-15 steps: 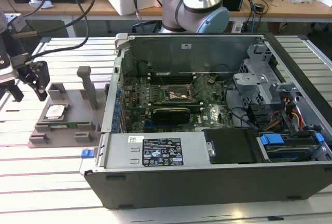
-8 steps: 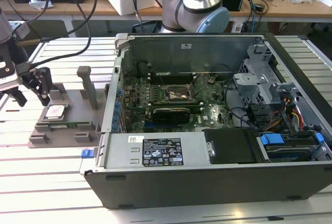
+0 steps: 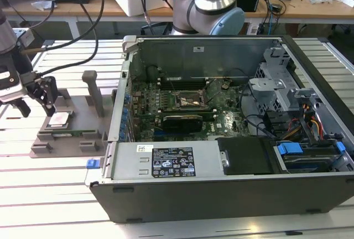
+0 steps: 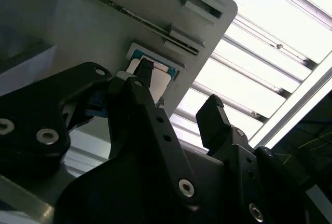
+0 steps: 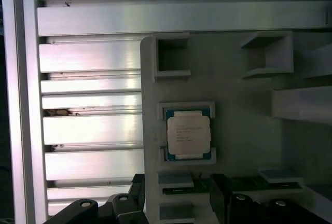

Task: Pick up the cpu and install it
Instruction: 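Pick up the cpu and move it towards the insertion slot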

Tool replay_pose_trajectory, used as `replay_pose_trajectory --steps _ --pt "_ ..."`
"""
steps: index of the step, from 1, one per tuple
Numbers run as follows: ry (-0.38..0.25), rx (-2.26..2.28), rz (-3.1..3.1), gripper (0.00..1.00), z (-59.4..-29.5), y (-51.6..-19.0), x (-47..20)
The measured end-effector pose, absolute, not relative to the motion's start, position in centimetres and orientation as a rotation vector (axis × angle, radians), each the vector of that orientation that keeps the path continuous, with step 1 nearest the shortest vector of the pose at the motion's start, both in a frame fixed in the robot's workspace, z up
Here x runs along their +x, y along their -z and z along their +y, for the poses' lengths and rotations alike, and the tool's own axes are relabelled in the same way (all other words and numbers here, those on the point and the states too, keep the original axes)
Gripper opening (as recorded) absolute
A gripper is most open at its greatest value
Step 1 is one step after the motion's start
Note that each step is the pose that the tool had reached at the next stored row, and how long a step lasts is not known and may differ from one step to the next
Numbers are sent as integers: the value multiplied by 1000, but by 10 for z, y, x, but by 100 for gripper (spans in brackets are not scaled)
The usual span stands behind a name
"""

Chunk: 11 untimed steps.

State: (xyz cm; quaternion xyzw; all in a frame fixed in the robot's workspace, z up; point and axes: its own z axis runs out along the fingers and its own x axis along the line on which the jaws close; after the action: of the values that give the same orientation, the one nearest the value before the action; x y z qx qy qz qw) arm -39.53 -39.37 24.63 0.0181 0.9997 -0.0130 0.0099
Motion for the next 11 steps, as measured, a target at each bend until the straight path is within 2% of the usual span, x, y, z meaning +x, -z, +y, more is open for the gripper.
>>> replay_pose_trajectory --steps 11 --pt "51 -46 3120 62 -381 -233 -390"
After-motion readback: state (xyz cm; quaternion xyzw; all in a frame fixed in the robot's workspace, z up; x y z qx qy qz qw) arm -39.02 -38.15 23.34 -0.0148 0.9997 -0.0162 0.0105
